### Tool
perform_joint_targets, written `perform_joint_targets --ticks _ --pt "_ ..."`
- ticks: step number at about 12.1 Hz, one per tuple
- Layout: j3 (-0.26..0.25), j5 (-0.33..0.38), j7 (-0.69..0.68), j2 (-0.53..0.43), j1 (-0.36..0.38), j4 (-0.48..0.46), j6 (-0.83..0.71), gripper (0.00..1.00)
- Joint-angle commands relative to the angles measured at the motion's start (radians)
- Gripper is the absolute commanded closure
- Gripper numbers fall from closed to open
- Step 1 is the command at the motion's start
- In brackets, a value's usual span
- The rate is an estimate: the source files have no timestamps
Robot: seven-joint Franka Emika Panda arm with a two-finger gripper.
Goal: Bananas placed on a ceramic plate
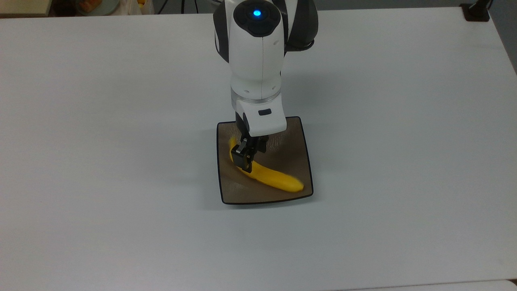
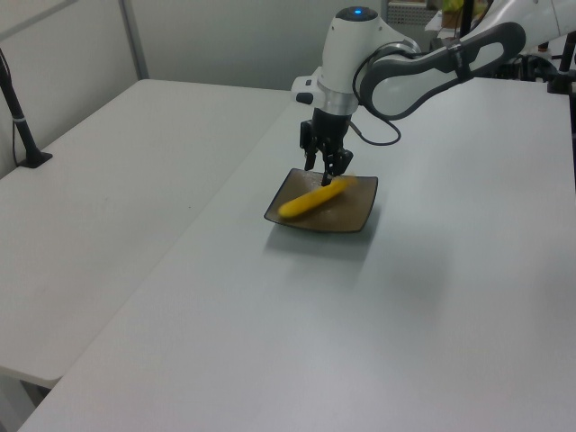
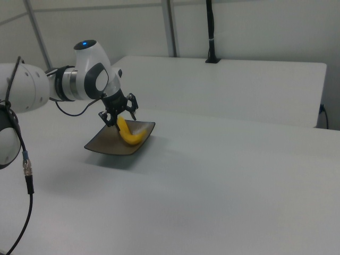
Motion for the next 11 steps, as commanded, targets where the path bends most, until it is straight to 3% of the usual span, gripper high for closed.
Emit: perform_joint_targets --ticks 1,2,5,8,10,11 --pt "-0.013 -0.002 0.032 0.002 0.014 0.017 0.002 0.00" --pt "-0.015 0.004 0.055 -0.011 0.016 0.015 -0.001 0.00" --pt "-0.028 0.003 0.289 -0.167 0.017 -0.044 -0.094 0.00" --pt "-0.047 0.004 0.440 -0.351 0.020 -0.095 -0.390 0.00" --pt "-0.085 0.007 0.504 -0.489 0.022 -0.162 -0.522 0.00" --pt "-0.116 0.042 0.535 -0.536 0.022 -0.163 -0.583 0.00"
